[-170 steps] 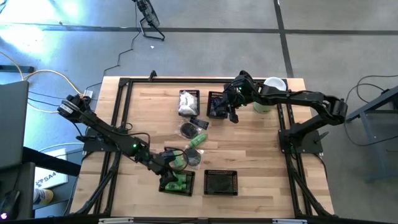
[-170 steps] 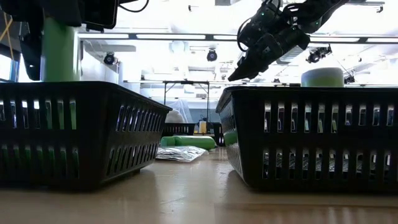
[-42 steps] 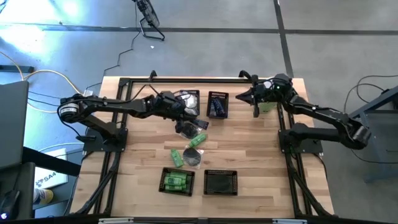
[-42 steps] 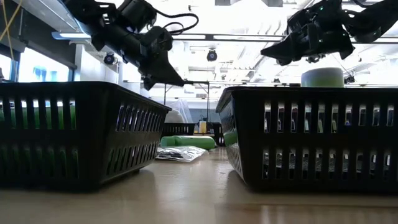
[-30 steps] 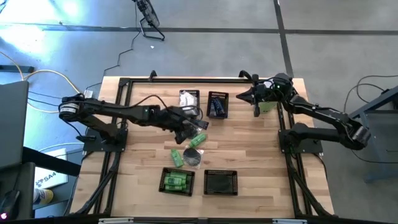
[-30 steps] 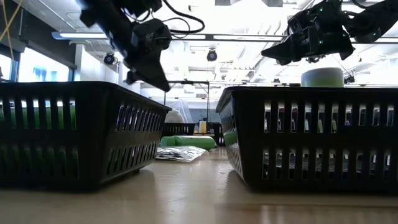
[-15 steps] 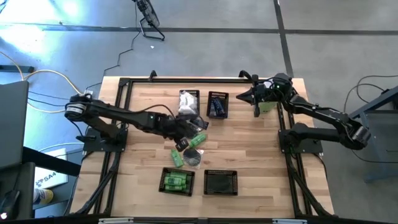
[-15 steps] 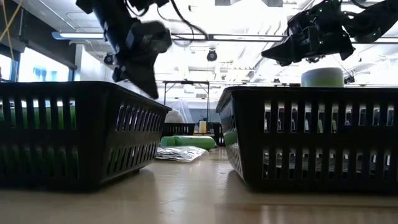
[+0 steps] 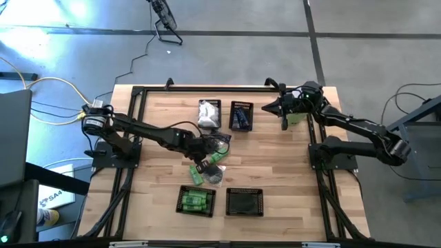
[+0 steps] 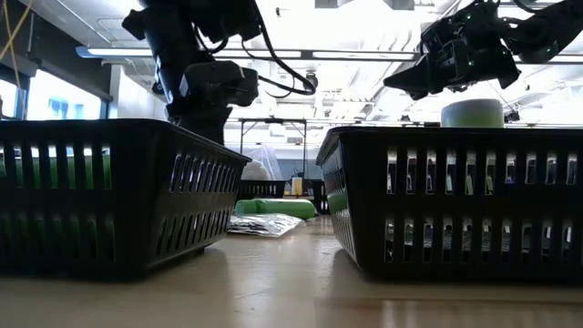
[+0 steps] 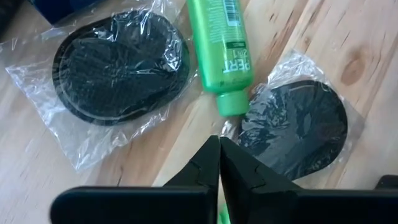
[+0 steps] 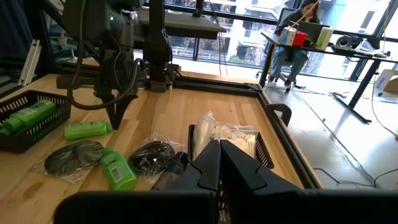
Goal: Pick & Place Travel size toiletries
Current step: Put the green shampoo into the bottom left black bin
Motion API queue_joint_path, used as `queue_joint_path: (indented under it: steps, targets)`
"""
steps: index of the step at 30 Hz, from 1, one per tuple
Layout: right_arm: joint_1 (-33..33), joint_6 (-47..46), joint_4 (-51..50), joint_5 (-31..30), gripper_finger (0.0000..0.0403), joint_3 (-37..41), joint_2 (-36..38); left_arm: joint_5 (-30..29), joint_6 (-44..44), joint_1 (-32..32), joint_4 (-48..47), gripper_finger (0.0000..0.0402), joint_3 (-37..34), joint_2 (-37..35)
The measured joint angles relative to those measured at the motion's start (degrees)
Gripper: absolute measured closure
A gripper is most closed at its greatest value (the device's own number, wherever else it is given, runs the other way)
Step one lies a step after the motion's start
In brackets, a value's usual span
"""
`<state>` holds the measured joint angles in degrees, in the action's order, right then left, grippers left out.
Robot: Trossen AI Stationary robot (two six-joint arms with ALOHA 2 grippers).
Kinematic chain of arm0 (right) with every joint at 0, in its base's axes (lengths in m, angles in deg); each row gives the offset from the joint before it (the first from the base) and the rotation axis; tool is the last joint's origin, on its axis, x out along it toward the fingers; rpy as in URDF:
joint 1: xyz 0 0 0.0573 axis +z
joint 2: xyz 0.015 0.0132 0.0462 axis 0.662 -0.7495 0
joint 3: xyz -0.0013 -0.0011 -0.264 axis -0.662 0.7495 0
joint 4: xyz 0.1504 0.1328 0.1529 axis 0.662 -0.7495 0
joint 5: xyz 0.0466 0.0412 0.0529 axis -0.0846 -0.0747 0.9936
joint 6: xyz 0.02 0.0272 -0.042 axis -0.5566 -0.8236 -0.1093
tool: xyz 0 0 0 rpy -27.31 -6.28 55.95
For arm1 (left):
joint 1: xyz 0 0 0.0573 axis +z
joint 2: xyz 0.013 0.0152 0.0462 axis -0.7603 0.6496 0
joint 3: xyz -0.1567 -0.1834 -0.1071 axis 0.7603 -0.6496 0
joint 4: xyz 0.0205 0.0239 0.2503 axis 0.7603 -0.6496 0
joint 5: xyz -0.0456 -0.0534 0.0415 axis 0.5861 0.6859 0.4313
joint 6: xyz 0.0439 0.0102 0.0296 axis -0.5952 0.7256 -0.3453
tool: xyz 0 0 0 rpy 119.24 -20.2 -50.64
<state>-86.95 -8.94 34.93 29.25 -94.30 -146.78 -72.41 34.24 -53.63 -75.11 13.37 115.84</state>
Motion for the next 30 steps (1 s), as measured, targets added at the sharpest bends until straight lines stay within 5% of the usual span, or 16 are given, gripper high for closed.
queue_joint_path:
  steps: [5,17,30]
  targets:
    - [-0.02,0.03,-0.02,-0.2,0.0399,0.0,0.0,0.0,0.25,0.01,0.17,0.0335,0.0,0.26]
    - [-0.02,1.26,-0.52,-0.21,0.0399,0.0,-0.43,0.9,-0.49,0.0,0.79,0.012,0.0,0.26]
    - [-0.02,2.74,-1.08,-0.22,0.0399,0.0,-0.48,2.86,-0.33,0.0,7.73,0.0089,-0.02,0.26]
